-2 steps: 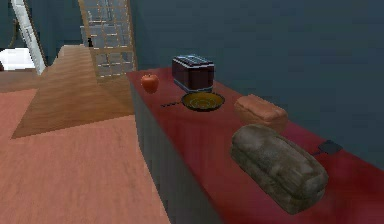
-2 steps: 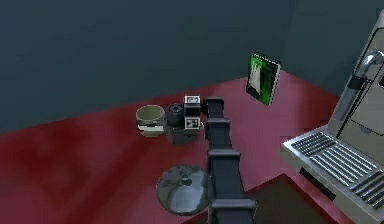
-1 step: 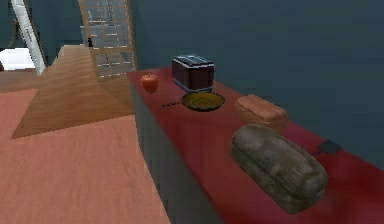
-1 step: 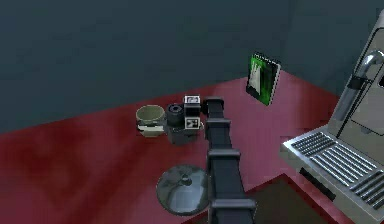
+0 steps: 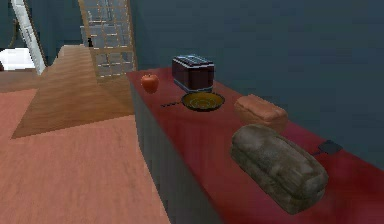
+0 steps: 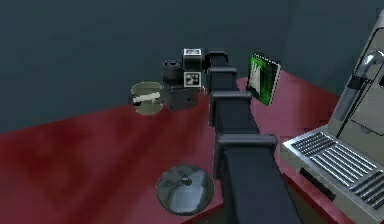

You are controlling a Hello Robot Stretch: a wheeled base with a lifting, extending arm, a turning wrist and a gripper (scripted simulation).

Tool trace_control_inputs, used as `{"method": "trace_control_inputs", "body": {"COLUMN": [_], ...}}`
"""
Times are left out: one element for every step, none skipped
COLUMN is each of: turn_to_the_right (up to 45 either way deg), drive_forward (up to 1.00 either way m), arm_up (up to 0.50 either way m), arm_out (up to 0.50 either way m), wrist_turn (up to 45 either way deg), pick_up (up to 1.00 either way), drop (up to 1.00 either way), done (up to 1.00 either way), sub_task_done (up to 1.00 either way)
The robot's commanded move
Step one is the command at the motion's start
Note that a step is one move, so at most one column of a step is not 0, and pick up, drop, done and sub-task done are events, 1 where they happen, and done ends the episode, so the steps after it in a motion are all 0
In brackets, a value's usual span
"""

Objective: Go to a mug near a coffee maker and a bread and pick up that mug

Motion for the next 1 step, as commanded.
{"method": "trace_control_inputs", "body": {"turn_to_the_right": [0.0], "drive_forward": [0.0], "arm_up": [0.0], "arm_out": [0.0], "wrist_turn": [0.0], "pick_up": [0.0], "drop": [0.0], "done": [1.0], "sub_task_done": [0.0]}}
